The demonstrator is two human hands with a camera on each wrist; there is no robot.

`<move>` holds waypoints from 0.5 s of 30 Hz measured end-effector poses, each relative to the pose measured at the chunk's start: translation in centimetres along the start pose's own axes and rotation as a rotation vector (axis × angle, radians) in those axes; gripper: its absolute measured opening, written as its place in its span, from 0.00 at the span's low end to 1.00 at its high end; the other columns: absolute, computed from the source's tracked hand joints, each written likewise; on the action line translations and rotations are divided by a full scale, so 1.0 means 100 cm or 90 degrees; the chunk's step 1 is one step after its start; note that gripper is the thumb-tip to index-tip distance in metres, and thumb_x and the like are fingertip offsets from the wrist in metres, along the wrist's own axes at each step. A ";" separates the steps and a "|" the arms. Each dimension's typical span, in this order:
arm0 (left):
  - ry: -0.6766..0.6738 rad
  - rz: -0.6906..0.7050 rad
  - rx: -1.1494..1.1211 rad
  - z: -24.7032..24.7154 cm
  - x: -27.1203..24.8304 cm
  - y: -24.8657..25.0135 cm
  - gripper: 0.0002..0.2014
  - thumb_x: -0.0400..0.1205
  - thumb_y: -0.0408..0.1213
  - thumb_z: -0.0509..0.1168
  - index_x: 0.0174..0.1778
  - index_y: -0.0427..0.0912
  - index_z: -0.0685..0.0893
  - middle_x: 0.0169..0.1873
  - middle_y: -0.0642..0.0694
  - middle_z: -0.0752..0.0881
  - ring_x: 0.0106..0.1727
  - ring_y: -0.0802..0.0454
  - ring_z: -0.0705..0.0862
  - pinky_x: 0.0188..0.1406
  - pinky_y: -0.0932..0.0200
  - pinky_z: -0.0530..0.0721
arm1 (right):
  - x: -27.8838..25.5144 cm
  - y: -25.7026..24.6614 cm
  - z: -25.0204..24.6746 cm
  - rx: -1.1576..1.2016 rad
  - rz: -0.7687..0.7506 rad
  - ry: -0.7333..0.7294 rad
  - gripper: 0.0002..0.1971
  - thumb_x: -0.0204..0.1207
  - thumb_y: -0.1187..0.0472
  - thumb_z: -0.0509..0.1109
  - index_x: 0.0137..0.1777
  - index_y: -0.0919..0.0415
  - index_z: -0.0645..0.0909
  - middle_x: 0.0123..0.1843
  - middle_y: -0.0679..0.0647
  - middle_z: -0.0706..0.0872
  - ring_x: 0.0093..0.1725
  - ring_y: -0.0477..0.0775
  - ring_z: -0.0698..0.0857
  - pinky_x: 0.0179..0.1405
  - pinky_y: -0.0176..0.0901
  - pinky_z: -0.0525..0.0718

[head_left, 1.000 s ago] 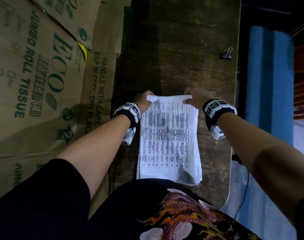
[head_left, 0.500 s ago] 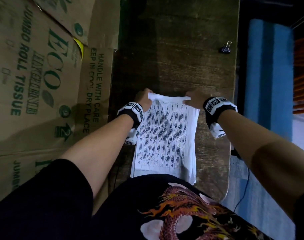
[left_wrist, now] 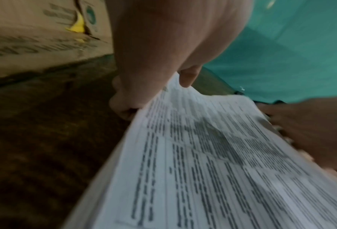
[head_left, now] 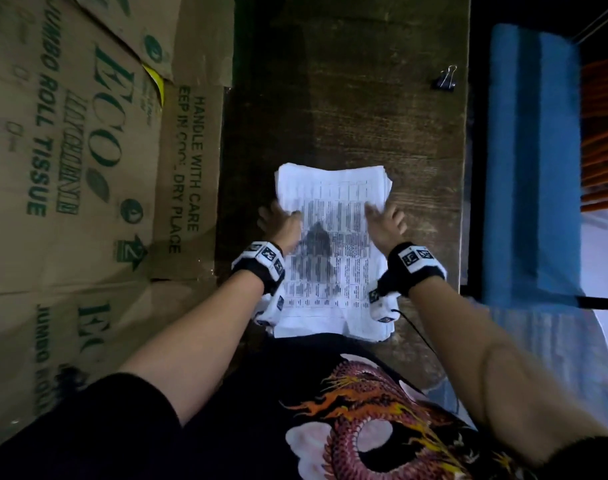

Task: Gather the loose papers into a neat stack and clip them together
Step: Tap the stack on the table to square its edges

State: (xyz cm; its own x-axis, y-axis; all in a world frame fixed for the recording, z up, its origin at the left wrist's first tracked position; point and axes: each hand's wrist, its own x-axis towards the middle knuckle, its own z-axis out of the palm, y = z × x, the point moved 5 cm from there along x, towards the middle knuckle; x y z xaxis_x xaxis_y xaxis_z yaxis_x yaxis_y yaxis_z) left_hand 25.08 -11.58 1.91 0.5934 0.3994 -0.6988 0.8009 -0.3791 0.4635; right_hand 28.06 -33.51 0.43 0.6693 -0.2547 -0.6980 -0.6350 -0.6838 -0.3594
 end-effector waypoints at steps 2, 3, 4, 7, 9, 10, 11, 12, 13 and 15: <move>-0.022 0.000 -0.026 0.008 -0.007 -0.003 0.32 0.83 0.42 0.59 0.82 0.42 0.54 0.82 0.38 0.52 0.82 0.38 0.52 0.78 0.42 0.54 | -0.007 -0.003 0.007 -0.025 -0.024 -0.011 0.38 0.84 0.38 0.52 0.83 0.65 0.49 0.83 0.68 0.51 0.82 0.69 0.50 0.80 0.62 0.51; -0.031 0.005 -0.030 0.006 -0.009 -0.004 0.31 0.83 0.41 0.59 0.81 0.42 0.55 0.81 0.38 0.52 0.81 0.38 0.52 0.78 0.42 0.54 | -0.010 -0.001 0.006 -0.034 -0.030 -0.019 0.39 0.83 0.37 0.52 0.84 0.63 0.49 0.84 0.67 0.50 0.83 0.69 0.49 0.80 0.62 0.51; -0.040 0.013 -0.015 0.001 -0.008 -0.005 0.31 0.83 0.42 0.59 0.81 0.42 0.56 0.81 0.37 0.53 0.81 0.37 0.53 0.78 0.42 0.55 | -0.011 0.002 0.001 -0.037 -0.032 -0.027 0.38 0.83 0.38 0.52 0.84 0.62 0.48 0.84 0.66 0.48 0.83 0.69 0.48 0.81 0.63 0.50; -0.050 0.032 0.056 -0.015 -0.016 -0.029 0.32 0.83 0.45 0.58 0.81 0.40 0.55 0.81 0.38 0.54 0.81 0.36 0.53 0.78 0.41 0.56 | -0.027 0.031 -0.011 -0.017 -0.028 -0.036 0.36 0.84 0.41 0.55 0.84 0.62 0.49 0.84 0.66 0.48 0.83 0.69 0.48 0.81 0.62 0.50; -0.050 0.022 0.072 -0.020 -0.030 -0.055 0.30 0.84 0.46 0.57 0.80 0.38 0.58 0.79 0.37 0.57 0.80 0.35 0.56 0.78 0.41 0.58 | -0.046 0.054 -0.006 0.000 -0.022 -0.073 0.38 0.84 0.40 0.55 0.85 0.60 0.45 0.85 0.66 0.42 0.84 0.71 0.44 0.81 0.63 0.49; -0.066 0.015 0.076 -0.017 -0.040 -0.070 0.28 0.84 0.46 0.56 0.78 0.37 0.60 0.77 0.36 0.59 0.79 0.36 0.58 0.77 0.42 0.59 | -0.056 0.065 -0.001 0.005 -0.022 -0.091 0.39 0.84 0.39 0.55 0.85 0.59 0.43 0.85 0.66 0.39 0.84 0.70 0.42 0.81 0.64 0.48; -0.087 0.008 0.083 -0.013 -0.050 -0.083 0.28 0.85 0.47 0.55 0.76 0.35 0.61 0.76 0.35 0.61 0.78 0.36 0.60 0.77 0.42 0.60 | -0.064 0.076 0.004 0.011 -0.022 -0.104 0.40 0.83 0.38 0.54 0.85 0.59 0.41 0.86 0.66 0.38 0.84 0.70 0.41 0.81 0.65 0.48; -0.112 -0.002 0.098 -0.007 -0.059 -0.096 0.28 0.85 0.48 0.54 0.76 0.33 0.60 0.76 0.34 0.60 0.78 0.36 0.60 0.77 0.42 0.61 | -0.071 0.086 0.008 0.020 -0.023 -0.112 0.41 0.83 0.37 0.53 0.85 0.59 0.41 0.86 0.65 0.38 0.84 0.69 0.40 0.81 0.65 0.47; -0.136 -0.014 0.118 -0.001 -0.068 -0.107 0.30 0.86 0.50 0.52 0.77 0.32 0.58 0.76 0.34 0.59 0.79 0.35 0.59 0.78 0.41 0.60 | -0.078 0.094 0.013 0.029 -0.024 -0.113 0.41 0.83 0.36 0.52 0.85 0.59 0.41 0.86 0.65 0.39 0.85 0.68 0.40 0.81 0.66 0.47; -0.156 -0.017 0.165 0.011 -0.083 -0.121 0.30 0.86 0.50 0.50 0.76 0.30 0.57 0.75 0.36 0.58 0.78 0.35 0.58 0.77 0.40 0.60 | -0.089 0.105 0.024 0.029 -0.034 -0.096 0.39 0.83 0.36 0.51 0.85 0.58 0.44 0.85 0.65 0.43 0.84 0.68 0.41 0.80 0.66 0.48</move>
State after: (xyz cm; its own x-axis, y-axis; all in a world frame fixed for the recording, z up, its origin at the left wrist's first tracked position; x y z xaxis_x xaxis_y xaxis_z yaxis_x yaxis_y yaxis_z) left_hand 10.43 -11.20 1.50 0.5108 0.2117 -0.8332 0.7499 -0.5836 0.3115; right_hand 14.50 -36.77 1.34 0.6396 -0.1103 -0.7607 -0.6187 -0.6612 -0.4243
